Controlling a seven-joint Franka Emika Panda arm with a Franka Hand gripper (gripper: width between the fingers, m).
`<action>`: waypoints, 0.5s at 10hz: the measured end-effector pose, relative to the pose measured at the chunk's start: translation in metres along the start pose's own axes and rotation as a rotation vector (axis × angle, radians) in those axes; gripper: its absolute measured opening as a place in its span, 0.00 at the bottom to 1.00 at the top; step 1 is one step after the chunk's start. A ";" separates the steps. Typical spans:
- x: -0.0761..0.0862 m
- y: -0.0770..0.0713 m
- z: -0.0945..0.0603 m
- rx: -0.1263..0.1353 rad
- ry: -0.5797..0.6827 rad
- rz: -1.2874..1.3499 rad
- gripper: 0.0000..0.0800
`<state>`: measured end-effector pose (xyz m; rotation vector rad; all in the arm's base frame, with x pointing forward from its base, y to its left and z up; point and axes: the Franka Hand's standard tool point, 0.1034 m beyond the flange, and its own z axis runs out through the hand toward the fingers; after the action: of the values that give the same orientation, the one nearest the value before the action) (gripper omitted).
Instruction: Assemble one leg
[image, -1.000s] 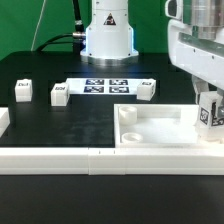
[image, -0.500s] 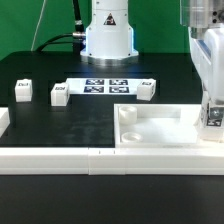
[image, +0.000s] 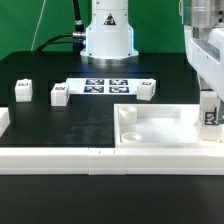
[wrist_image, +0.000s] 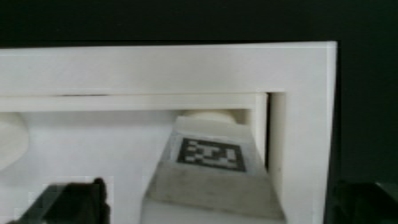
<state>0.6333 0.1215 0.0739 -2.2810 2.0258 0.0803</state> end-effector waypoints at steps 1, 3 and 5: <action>-0.001 0.000 0.000 0.000 0.001 -0.118 0.81; -0.004 0.000 -0.001 -0.006 -0.002 -0.298 0.81; -0.003 0.000 -0.002 -0.024 -0.005 -0.528 0.81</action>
Offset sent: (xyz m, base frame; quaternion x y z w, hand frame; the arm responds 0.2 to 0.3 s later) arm 0.0064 0.0038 0.0052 -0.0551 -0.0031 -0.2709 0.9610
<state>0.6330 0.1243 0.0760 -2.7347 1.3608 0.0711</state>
